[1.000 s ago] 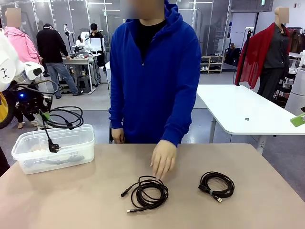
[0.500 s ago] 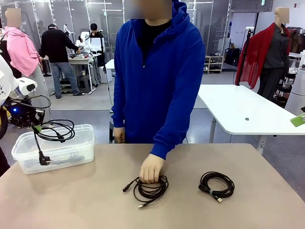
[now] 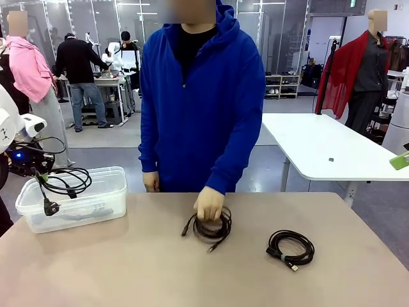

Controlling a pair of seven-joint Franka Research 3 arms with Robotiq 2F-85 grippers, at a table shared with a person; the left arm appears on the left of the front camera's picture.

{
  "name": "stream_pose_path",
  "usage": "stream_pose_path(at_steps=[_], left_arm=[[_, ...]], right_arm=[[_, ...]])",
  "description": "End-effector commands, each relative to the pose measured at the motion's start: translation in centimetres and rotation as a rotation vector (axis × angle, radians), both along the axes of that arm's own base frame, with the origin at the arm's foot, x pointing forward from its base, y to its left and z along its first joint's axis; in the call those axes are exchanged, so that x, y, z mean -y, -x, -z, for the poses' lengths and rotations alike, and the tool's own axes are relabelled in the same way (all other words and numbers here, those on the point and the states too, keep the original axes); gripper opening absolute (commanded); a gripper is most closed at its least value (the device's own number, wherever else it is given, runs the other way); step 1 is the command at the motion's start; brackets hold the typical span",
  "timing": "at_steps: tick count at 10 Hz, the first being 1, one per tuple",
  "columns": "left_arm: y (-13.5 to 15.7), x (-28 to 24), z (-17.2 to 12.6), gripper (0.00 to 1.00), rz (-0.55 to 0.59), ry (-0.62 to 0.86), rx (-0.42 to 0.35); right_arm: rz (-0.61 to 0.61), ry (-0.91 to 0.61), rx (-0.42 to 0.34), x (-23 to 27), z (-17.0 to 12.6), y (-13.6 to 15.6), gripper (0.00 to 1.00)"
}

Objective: Organize and store the cables.
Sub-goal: Place the Power Cable into the Organizing box.

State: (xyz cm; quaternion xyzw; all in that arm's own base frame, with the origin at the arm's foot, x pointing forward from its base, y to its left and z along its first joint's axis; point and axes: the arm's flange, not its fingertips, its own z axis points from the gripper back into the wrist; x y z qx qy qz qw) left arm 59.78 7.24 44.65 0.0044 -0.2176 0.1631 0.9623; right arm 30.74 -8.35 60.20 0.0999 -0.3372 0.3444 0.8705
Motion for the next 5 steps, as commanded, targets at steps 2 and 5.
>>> stream_pose_path(at_steps=[2, 5], left_arm=[[-1.7, 1.7, 1.2, 0.15, -0.045, -0.098, -0.023], [-1.4, 2.2, 3.3, 0.15, -0.079, -0.13, -0.046]], right_arm=[[-0.008, -0.003, 0.002, 0.1, 0.1, 0.0, 1.0], [-0.008, -0.003, 0.002, 0.1, 0.1, 0.0, 1.0]])
